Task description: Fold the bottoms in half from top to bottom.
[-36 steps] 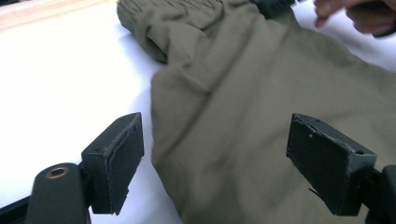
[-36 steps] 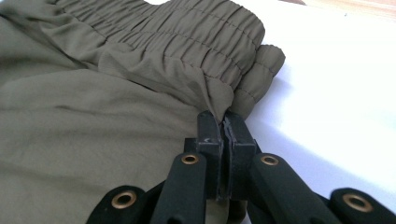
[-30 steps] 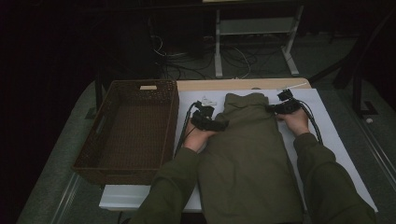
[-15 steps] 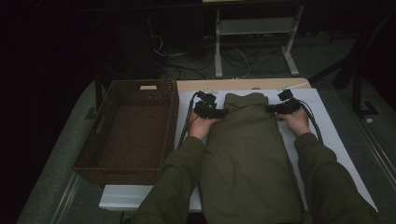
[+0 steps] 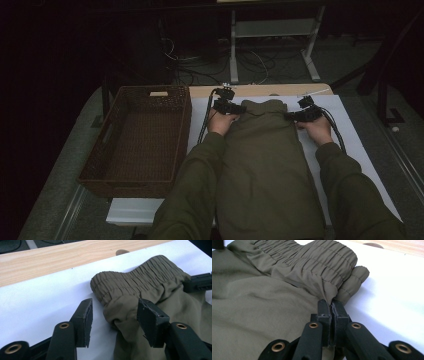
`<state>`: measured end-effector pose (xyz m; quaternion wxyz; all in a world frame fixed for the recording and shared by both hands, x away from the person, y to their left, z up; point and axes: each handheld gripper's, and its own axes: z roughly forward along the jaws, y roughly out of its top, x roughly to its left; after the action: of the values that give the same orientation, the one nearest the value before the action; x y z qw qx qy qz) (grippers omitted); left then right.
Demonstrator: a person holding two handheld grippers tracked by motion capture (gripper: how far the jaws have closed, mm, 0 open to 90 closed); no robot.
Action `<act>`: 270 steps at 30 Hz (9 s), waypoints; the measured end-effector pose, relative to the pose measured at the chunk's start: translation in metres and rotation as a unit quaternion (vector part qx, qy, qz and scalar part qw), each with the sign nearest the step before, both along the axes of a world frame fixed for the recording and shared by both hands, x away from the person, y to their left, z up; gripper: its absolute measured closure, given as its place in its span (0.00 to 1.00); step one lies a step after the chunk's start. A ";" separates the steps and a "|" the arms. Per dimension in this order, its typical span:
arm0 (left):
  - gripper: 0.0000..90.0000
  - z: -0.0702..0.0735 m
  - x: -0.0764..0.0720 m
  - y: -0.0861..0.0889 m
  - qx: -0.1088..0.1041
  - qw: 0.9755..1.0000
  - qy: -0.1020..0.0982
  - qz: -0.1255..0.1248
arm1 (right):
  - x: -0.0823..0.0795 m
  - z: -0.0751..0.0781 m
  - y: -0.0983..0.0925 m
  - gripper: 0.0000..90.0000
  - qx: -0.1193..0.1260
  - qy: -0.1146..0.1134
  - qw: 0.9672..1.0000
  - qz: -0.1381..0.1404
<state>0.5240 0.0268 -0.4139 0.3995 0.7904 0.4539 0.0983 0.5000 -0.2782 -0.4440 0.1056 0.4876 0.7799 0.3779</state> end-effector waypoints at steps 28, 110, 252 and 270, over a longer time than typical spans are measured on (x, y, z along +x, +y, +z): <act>0.95 -0.025 0.005 -0.007 0.034 0.998 0.027 -0.044 | -0.002 0.004 0.003 0.96 -0.006 -0.008 1.000 0.008; 0.96 0.007 -0.096 0.018 -0.026 0.987 -0.103 -0.124 | -0.088 0.032 -0.018 0.96 0.037 -0.083 0.993 0.069; 0.99 -0.015 -0.199 0.054 0.009 0.983 -0.005 -0.186 | -0.198 0.015 -0.006 0.98 -0.021 -0.009 0.992 0.121; 0.99 -0.023 -0.211 0.042 0.023 0.973 -0.016 -0.230 | -0.204 0.003 -0.003 0.99 0.014 0.014 0.988 0.152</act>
<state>0.3135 0.0684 -0.4366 0.4002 0.8811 0.2507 0.0267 0.2963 -0.2811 -0.4408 0.0292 0.3701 0.8410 0.3935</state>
